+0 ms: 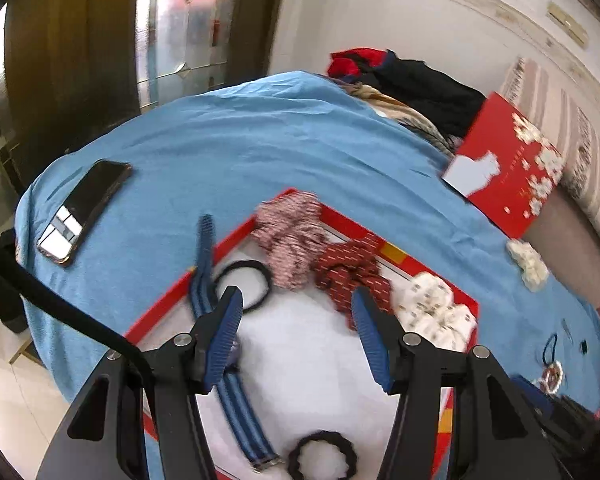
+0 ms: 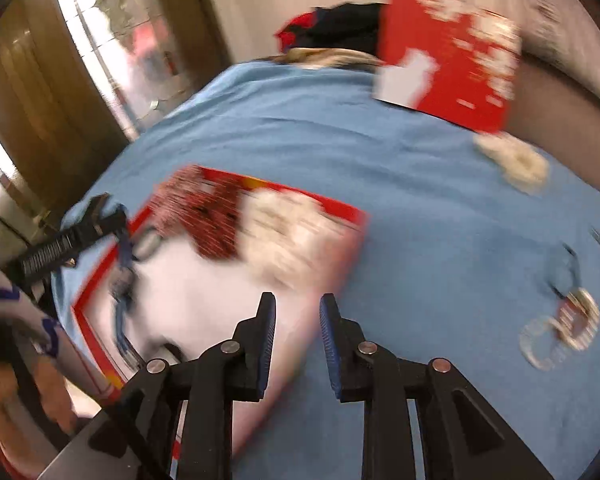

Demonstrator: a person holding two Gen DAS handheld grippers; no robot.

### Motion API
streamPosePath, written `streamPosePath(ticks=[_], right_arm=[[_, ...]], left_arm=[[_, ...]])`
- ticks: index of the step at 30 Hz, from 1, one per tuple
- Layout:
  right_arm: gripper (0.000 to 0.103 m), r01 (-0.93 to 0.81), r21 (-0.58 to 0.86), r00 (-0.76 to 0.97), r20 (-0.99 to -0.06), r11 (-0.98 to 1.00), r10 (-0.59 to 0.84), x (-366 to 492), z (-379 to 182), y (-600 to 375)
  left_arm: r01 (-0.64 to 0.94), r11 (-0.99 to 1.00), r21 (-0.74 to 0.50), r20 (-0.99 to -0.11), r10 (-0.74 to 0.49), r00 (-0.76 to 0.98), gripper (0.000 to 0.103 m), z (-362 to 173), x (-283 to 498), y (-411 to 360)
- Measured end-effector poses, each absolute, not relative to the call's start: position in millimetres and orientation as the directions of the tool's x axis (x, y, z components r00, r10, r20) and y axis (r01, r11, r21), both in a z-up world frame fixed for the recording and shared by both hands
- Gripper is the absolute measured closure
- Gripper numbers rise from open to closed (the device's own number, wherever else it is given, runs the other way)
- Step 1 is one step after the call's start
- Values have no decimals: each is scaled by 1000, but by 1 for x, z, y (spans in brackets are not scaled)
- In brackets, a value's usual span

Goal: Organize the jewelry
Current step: 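Move both open tools back over the pearl and bead bracelets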

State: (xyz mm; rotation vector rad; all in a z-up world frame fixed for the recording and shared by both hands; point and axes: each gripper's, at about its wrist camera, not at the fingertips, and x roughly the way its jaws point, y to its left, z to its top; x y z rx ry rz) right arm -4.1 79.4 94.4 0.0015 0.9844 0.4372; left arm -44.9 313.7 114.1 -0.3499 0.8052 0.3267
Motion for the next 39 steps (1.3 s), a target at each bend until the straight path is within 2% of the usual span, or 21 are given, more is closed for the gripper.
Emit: streamPosePath(ticks=[8,12,17,25,39], right_arm=[[78,-125,163,495,-844,979,204,-59,73,-71],[78,-7,152,501,-855,988,135,-78,60,-127],[78,104,169,517,-851,980,92,-84,51,-175],[78,162,220,539,-836,962,101,-74,40,-195],[73,148,273,536,-830,951,155,-55,31,-194]], left_arm=[[-241,960,-145,-736,58,675,47,114,-42,234],[-102,984,-144,-749,-41,661,47,104,-40,176],[21,993,-114,-776,-102,622,47,88,-40,115],[151,988,-41,-806,-122,579,47,64,-41,59],[176,984,-11,-841,-104,531,47,45,-24,42]])
